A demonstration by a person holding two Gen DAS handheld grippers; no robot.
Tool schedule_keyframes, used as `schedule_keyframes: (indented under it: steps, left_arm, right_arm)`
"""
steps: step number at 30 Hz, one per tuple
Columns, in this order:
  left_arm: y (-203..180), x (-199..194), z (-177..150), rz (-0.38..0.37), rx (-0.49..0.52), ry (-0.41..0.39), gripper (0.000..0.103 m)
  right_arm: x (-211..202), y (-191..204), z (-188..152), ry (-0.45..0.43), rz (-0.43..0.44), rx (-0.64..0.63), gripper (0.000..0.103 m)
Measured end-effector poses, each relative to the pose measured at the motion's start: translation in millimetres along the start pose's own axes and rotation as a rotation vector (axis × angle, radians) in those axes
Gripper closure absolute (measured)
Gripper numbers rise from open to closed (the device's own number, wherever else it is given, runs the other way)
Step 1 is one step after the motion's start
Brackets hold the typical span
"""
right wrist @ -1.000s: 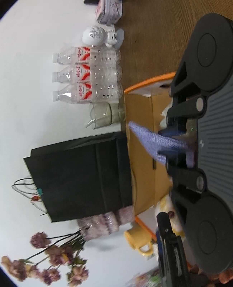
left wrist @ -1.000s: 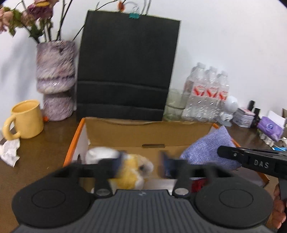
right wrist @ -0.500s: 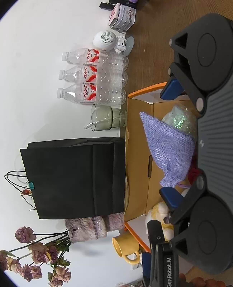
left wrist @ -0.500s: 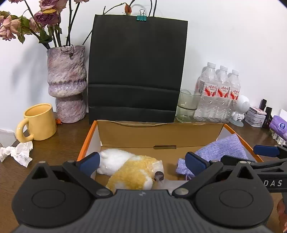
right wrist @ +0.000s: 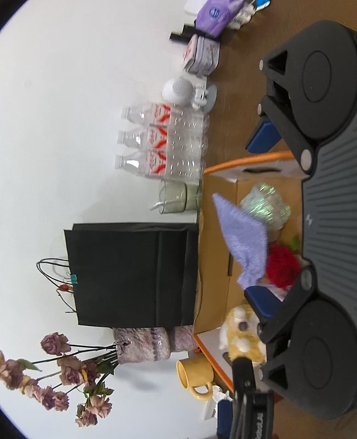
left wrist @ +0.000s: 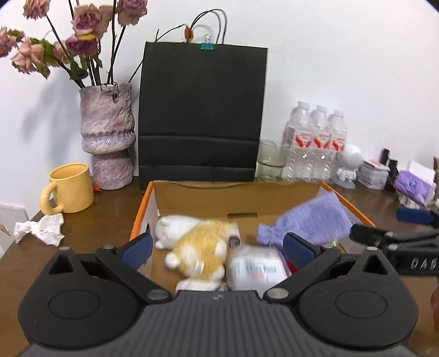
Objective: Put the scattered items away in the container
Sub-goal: 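Lower pouch and sachet into the box and open both grippers, then grasp the blue packet with the right gripper while the left grasps a clear sachet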
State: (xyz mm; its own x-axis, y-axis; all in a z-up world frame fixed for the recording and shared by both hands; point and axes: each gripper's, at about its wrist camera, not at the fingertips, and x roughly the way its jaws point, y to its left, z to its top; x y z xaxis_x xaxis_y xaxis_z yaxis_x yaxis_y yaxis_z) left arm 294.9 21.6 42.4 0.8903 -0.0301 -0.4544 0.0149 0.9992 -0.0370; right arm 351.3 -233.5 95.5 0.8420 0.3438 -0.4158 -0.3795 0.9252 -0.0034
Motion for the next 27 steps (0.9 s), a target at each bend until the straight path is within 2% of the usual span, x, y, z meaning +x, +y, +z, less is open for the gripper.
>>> schedule_keyframes:
  steps: [6, 13, 18, 22, 27]
  left_arm:
    - [0.9, -28.3, -33.3, -0.009, 0.025, 0.034, 0.000]
    - [-3.3, -32.7, -71.4, -0.028, 0.024, 0.109, 0.000]
    - [-5.6, -25.6, -79.2, -0.017, 0.032, 0.129, 0.000]
    - [-5.7, -20.7, -81.2, -0.017, 0.036, 0.144, 0.000]
    - [-7.5, -15.4, -83.0, -0.011, 0.048, 0.152, 0.000]
  right_arm:
    - [-30.2, -5.1, -35.8, 0.062, 0.004, 0.010, 0.000]
    - [-39.5, -1.5, -79.5, 0.168, 0.019, 0.007, 0.001]
    - [-34.3, 6.8, -86.2, 0.190, 0.003, -0.033, 0.002]
    - [-24.8, 5.4, -87.1, 0.221, 0.000, -0.032, 0.006]
    - [-24.6, 4.6, -87.1, 0.218, 0.008, -0.032, 0.011]
